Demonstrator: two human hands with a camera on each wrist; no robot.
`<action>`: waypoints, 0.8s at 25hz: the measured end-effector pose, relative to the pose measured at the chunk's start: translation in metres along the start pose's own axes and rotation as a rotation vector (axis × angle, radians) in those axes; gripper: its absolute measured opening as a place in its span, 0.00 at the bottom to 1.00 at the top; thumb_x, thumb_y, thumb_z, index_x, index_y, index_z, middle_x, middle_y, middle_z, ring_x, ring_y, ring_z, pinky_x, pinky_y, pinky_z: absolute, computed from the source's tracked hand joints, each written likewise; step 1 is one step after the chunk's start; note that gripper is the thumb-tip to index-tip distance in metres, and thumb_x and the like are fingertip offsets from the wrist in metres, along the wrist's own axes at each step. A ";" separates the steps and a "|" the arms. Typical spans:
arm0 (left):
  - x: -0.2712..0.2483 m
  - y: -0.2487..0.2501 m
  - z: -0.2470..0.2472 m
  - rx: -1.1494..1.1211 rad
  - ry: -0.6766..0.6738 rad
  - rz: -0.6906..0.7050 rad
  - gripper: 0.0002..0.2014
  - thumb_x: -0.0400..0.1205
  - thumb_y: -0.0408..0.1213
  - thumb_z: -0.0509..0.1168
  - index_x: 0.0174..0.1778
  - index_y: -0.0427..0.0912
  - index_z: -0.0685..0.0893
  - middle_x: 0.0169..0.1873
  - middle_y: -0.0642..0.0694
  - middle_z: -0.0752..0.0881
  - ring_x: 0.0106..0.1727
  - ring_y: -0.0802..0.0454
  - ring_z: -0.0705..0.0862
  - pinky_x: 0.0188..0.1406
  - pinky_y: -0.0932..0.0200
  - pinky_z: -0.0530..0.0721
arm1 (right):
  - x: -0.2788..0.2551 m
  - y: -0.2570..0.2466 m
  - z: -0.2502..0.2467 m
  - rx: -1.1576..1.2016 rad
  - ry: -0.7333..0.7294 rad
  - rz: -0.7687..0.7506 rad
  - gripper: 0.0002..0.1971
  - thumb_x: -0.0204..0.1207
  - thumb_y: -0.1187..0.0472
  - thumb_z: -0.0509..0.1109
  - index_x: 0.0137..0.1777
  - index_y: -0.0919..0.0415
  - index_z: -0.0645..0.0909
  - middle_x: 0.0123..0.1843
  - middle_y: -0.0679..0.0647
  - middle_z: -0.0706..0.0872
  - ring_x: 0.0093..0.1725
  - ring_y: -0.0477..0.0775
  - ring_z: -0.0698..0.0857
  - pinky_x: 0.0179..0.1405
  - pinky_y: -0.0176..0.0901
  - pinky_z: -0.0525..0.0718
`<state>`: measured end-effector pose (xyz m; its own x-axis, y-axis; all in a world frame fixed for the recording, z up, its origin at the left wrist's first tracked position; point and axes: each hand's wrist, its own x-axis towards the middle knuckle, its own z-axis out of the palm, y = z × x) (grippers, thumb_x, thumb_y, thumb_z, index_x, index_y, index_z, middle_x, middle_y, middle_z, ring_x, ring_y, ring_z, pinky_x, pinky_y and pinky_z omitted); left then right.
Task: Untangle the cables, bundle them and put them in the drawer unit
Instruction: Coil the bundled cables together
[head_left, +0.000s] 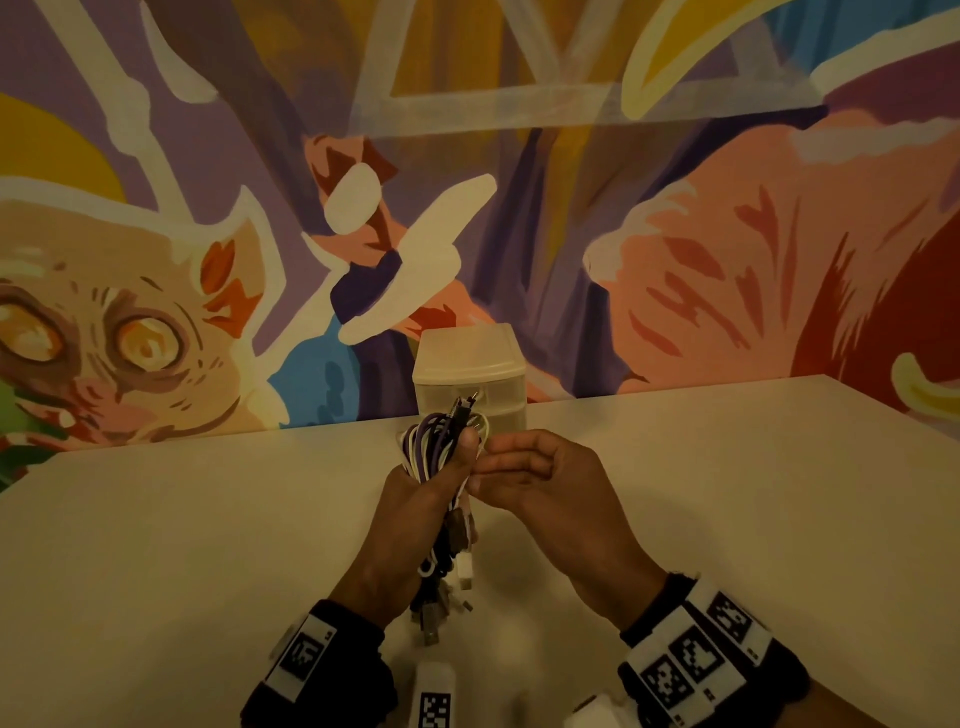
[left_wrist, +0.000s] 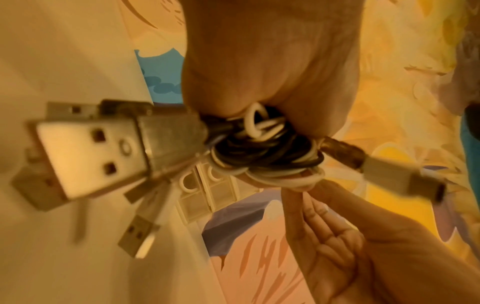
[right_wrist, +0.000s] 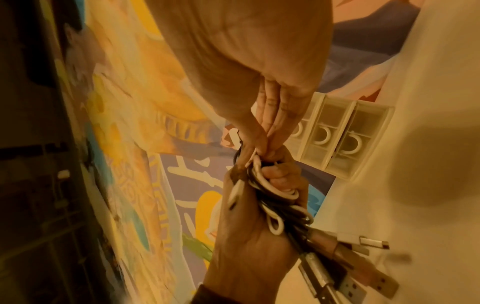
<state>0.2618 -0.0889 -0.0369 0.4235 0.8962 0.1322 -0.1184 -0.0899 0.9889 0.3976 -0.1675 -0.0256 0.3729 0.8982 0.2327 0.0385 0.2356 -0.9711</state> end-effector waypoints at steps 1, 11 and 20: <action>-0.001 -0.001 0.002 0.006 -0.006 -0.003 0.25 0.82 0.59 0.73 0.44 0.35 0.92 0.26 0.37 0.85 0.24 0.47 0.85 0.27 0.56 0.85 | -0.001 0.001 0.001 -0.034 0.013 -0.022 0.14 0.75 0.65 0.85 0.59 0.52 0.92 0.49 0.47 0.97 0.50 0.45 0.96 0.59 0.43 0.94; 0.006 -0.003 -0.008 -0.154 0.054 0.015 0.11 0.82 0.48 0.80 0.48 0.43 0.95 0.36 0.41 0.84 0.32 0.50 0.83 0.38 0.47 0.87 | 0.001 -0.010 -0.020 -0.045 -0.133 0.129 0.11 0.85 0.53 0.76 0.63 0.39 0.92 0.65 0.44 0.90 0.67 0.46 0.88 0.66 0.43 0.86; -0.002 0.010 -0.001 -0.397 -0.126 -0.105 0.10 0.88 0.42 0.69 0.60 0.47 0.95 0.55 0.38 0.95 0.67 0.37 0.92 0.62 0.35 0.90 | 0.008 0.001 -0.023 -0.105 -0.579 0.325 0.32 0.80 0.36 0.73 0.69 0.66 0.88 0.66 0.59 0.93 0.69 0.55 0.91 0.74 0.52 0.86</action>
<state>0.2586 -0.0912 -0.0272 0.5553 0.8292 0.0640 -0.3950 0.1952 0.8977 0.4219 -0.1688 -0.0264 -0.1752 0.9784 -0.1097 0.1089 -0.0915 -0.9898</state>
